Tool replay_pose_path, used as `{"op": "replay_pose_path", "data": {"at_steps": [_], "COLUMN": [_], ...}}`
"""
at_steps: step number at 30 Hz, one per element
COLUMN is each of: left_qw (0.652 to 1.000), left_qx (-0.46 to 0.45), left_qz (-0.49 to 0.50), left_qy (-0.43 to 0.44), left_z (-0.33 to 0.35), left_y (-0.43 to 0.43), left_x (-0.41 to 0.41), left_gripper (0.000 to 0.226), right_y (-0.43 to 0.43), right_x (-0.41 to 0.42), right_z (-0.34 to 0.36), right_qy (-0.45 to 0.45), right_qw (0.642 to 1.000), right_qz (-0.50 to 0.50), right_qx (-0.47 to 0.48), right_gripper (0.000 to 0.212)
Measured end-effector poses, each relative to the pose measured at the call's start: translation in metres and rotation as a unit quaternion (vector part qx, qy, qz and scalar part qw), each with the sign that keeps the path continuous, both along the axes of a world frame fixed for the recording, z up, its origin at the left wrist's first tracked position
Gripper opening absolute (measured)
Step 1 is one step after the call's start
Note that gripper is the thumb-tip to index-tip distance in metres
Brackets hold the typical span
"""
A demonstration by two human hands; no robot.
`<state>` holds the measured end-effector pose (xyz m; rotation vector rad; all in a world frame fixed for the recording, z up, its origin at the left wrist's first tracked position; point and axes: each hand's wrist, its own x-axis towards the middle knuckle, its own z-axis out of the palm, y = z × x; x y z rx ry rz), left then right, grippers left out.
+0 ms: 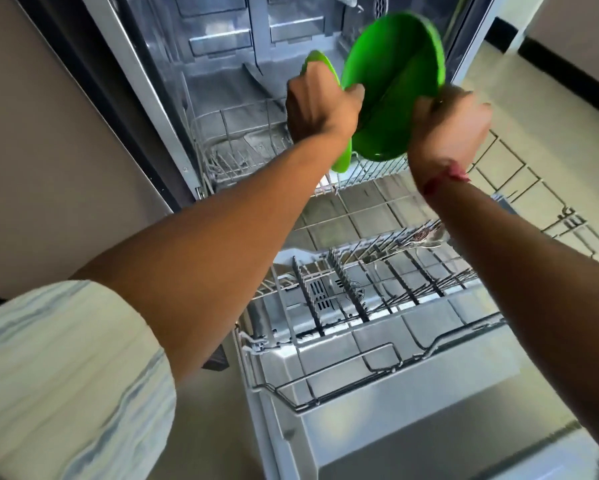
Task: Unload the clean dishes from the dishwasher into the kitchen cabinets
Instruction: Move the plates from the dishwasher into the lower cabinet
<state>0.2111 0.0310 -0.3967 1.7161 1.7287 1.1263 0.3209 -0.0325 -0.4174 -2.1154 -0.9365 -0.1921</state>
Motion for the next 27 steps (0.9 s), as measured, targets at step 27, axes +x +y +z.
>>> {"op": "replay_pose_path", "data": {"at_steps": [27], "left_qw": [0.821], "left_qx": [-0.32], "left_qz": [-0.128], "left_qy": [-0.455], "left_z": [-0.015], "left_y": [-0.212], "left_x": [-0.139], "left_gripper": [0.03], "right_y": [-0.256], "right_x": [-0.08], "right_z": [-0.03], "right_qy": [0.287], "right_qw": [0.953], "right_qz": [-0.023], "right_qx": [0.094], "right_gripper": [0.021]}}
